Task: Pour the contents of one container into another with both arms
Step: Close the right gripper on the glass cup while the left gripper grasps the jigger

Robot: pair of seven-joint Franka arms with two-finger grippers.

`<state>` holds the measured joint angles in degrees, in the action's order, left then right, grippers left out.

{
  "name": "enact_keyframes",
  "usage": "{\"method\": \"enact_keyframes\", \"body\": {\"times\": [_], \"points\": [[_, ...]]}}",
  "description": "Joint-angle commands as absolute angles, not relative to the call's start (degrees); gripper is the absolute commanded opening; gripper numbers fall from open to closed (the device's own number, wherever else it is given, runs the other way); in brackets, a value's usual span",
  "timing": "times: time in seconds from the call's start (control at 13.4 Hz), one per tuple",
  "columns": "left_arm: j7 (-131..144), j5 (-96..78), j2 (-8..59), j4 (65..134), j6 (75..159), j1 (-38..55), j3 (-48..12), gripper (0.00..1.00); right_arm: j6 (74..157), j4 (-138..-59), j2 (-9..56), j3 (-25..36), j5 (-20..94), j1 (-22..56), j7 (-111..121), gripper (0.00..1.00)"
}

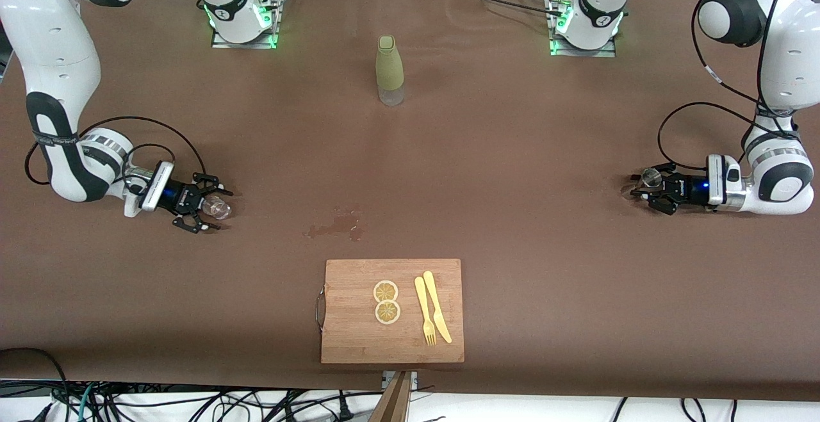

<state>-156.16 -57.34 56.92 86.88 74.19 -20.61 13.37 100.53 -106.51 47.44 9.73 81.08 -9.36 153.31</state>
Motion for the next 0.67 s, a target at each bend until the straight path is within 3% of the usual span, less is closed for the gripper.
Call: {"method": "enact_keyframes", "body": {"times": [0.0, 0.22, 0.37, 0.52, 0.6], "points": [[-161.5, -58.7, 57.7, 86.3, 73.1, -20.3, 14.3, 0.24, 99.1, -107.0, 48.3, 10.2, 83.1, -8.9, 154.8, 0.98], [-161.5, -58.7, 57.7, 86.3, 73.1, -20.3, 14.4, 0.18, 99.1, -106.8, 48.3, 10.2, 84.3, -8.5, 156.3, 0.75], [-161.5, -58.7, 57.7, 86.3, 73.1, -20.3, 14.4, 0.15, 99.1, -106.8, 48.4, 10.2, 84.3, -8.4, 156.3, 0.51], [-161.5, -58.7, 57.7, 86.3, 73.1, -20.3, 14.4, 0.00, 99.1, -106.7, 48.4, 10.2, 84.4, -8.3, 156.2, 0.42], [-161.5, -58.7, 57.7, 86.3, 73.1, -20.3, 14.4, 0.00, 99.1, -106.6, 48.4, 10.2, 84.5, -8.2, 156.1, 0.42]]}}
